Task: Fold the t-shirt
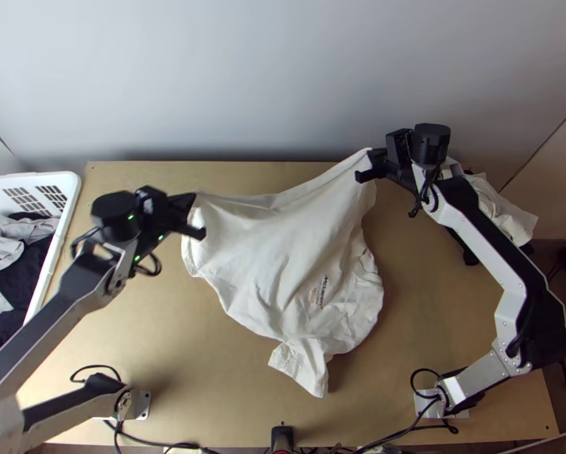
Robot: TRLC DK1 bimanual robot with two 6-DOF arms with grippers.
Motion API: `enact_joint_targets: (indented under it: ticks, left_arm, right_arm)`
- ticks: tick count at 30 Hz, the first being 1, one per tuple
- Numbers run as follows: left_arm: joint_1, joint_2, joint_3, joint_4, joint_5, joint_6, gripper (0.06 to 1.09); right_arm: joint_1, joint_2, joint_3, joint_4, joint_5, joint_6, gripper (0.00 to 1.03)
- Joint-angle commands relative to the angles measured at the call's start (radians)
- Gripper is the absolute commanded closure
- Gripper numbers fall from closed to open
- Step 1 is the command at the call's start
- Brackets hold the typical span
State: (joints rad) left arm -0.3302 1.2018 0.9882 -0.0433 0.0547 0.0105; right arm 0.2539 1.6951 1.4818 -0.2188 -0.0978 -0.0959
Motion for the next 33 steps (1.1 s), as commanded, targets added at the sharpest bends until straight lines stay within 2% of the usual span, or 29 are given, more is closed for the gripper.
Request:
enact_joint_targets:
  ticks: [1,11,13,14,16,17,21,24,25,27,29,32,33]
  left_arm:
    - [-0.015,0.263,0.095,0.178,-0.038,-0.012,1.05]
    - [-0.010,0.544,0.270,0.247,-0.072,-0.006,1.05]
    - [-0.015,0.587,0.294,0.243,-0.073,-0.009,0.99]
    - [-0.015,0.602,0.299,0.238,-0.073,-0.009,0.94]
    - [-0.018,0.621,0.300,0.209,-0.073,-0.009,0.77]
    - [-0.018,0.622,0.300,0.187,-0.073,-0.009,0.76]
    - [-0.013,0.588,0.277,0.105,-0.070,-0.018,0.66]
    - [-0.007,0.527,0.233,0.069,-0.069,-0.034,0.43]
    - [-0.004,0.507,0.225,0.045,-0.069,-0.038,0.35]
    - [0.003,0.455,0.202,-0.009,-0.061,-0.046,0.28]
    - [0.013,0.387,0.162,-0.052,-0.050,-0.046,0.26]
    - [0.026,0.289,0.102,-0.112,-0.026,-0.035,0.26]
    - [0.028,0.262,0.086,-0.142,-0.023,-0.026,0.26]
  right_arm:
    - [-0.077,0.084,0.018,0.033,0.056,-0.064,1.00]
    - [-0.127,0.187,0.017,0.053,0.064,-0.093,1.00]
    - [-0.127,0.199,0.017,0.053,0.063,-0.091,0.99]
    - [-0.127,0.202,0.017,0.053,0.064,-0.091,0.93]
    - [-0.127,0.204,0.014,0.053,0.063,-0.090,0.72]
    - [-0.127,0.202,0.012,0.053,0.063,-0.087,0.63]
    - [-0.128,0.178,0.012,0.044,0.063,-0.064,0.41]
    - [-0.128,0.149,0.011,0.038,0.063,-0.039,0.23]
    - [-0.130,0.141,0.009,0.036,0.063,-0.028,0.19]
    - [-0.128,0.115,0.008,0.015,0.061,-0.019,0.12]
    - [-0.123,0.078,-0.006,0.002,0.061,-0.019,0.08]
    - [-0.108,0.035,-0.018,-0.037,0.064,-0.024,0.07]
    - [-0.102,0.031,-0.011,-0.068,0.096,-0.024,0.05]
